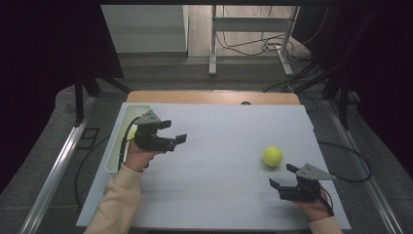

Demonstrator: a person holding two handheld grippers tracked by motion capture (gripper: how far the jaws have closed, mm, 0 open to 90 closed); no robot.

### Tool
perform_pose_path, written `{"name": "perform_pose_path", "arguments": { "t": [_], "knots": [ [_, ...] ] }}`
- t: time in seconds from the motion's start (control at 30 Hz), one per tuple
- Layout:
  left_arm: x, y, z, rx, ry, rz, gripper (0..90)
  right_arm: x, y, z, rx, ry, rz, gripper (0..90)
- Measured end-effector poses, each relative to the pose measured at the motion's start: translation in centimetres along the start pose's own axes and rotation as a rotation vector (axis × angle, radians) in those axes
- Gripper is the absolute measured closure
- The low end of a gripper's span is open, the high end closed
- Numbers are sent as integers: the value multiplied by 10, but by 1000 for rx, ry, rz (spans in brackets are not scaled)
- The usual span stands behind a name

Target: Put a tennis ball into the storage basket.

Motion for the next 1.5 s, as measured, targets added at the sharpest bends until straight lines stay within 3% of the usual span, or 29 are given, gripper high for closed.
{"name": "perform_pose_path", "arguments": {
  "t": [0.73,1.27,1.5],
  "knots": [
    [29,-4,-38,-72,-39,-68,139,-1,0,1,10,16,-4,132],
    [49,-10,-71,-146,-66,-139,138,-2,1,1,14,15,4,134],
    [56,-9,-90,-170,-96,-135,139,0,1,2,15,24,-6,134]
  ]
}}
Point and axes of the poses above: each handheld gripper's, and its own axes: z roughly backward along the jaws, y roughly out of its top, x roughly to its right, the point moved 4 cm from there along -z, roughly forward along the jaws, and after that the axes turned 4 degrees about -x, right-handed, at the moved point
